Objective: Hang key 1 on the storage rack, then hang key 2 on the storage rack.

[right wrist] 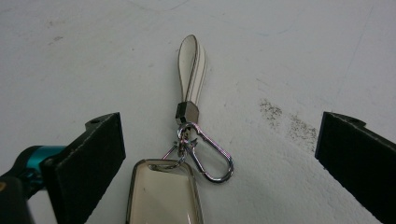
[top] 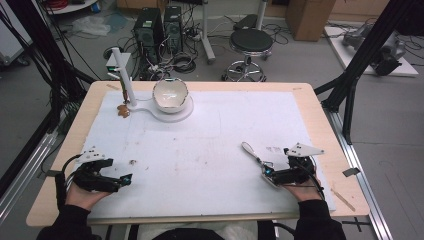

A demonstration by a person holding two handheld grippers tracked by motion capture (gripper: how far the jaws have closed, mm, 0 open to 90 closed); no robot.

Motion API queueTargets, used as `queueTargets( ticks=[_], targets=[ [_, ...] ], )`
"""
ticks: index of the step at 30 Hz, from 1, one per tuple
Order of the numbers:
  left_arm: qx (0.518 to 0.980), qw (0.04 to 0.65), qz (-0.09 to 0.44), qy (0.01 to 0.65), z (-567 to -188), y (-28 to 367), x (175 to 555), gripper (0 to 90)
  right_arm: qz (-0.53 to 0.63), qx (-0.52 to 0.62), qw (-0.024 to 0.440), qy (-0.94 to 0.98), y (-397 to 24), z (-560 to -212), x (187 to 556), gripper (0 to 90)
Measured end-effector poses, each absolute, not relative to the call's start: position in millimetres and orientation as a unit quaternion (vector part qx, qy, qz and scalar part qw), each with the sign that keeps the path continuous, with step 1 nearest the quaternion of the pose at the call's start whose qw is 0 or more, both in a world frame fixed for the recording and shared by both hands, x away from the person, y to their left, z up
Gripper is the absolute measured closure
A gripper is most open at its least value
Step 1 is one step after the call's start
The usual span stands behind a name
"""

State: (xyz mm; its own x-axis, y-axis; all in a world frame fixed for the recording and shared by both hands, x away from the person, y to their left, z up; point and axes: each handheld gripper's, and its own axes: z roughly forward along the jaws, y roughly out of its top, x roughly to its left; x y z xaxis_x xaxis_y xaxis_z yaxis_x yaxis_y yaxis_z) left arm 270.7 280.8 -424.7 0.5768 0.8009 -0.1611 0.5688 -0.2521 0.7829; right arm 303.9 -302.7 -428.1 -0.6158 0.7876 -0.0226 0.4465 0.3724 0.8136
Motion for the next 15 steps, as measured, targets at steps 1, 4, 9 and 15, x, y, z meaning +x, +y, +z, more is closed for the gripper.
queueTargets(
  ticks=[1,4,9,15],
  targets=[
    [0.781,0.425,0.137,0.436,-425.1,280.6,270.6,1.7,0.408,0.385,0.208,0.801,-303.0,-427.9,304.1,0.7],
    [0.783,0.423,0.139,0.435,-426.2,280.9,270.0,1.7,0.408,0.388,0.203,0.801,-302.2,-427.0,303.7,0.8],
    [0.780,0.426,0.142,0.436,-427.5,282.1,267.9,1.7,0.409,0.388,0.195,0.802,-297.1,-424.2,302.2,0.8],
    [0.781,0.425,0.146,0.434,-429.2,283.5,266.1,1.7,0.404,0.389,0.185,0.807,-291.8,-424.2,302.7,0.8]
  ],
)
